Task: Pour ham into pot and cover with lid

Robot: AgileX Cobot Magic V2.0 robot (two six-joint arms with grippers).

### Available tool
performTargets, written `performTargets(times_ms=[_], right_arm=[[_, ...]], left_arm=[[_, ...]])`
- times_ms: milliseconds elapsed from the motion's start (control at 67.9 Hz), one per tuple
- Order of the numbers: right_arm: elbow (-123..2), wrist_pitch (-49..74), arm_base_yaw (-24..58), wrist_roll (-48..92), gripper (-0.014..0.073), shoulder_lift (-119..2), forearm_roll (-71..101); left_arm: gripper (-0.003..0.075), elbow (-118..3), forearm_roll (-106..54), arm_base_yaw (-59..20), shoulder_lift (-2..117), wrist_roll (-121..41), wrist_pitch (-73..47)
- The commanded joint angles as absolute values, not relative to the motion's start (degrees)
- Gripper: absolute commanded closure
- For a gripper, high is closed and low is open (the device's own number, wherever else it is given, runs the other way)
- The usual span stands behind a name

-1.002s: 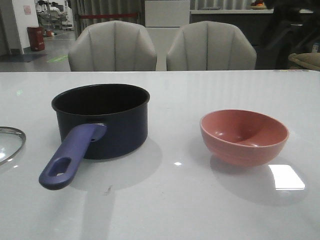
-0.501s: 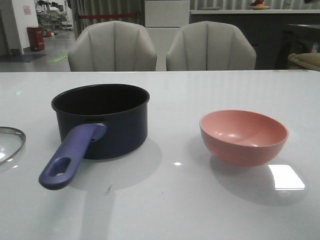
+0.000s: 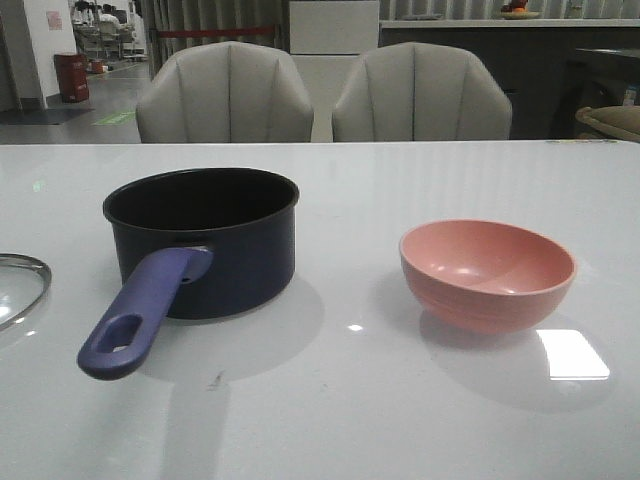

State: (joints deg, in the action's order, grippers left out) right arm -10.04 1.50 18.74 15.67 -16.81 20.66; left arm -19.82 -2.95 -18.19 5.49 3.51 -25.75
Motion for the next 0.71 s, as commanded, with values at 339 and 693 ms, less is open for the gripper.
performTargets(times_ms=[339, 693], right_arm=[[-11.51, -3.02, 18.84, 15.94, 0.0428, -17.05, 21.16], [-11.51, -3.02, 18.84, 15.94, 0.0428, -17.05, 21.16]], left_arm=[[0.0082, -24.71, -3.14, -18.69, 10.05, 3.83, -21.94], [0.0062, -38.42, 2.18, -15.44, 32.87, 12.24, -23.28]])
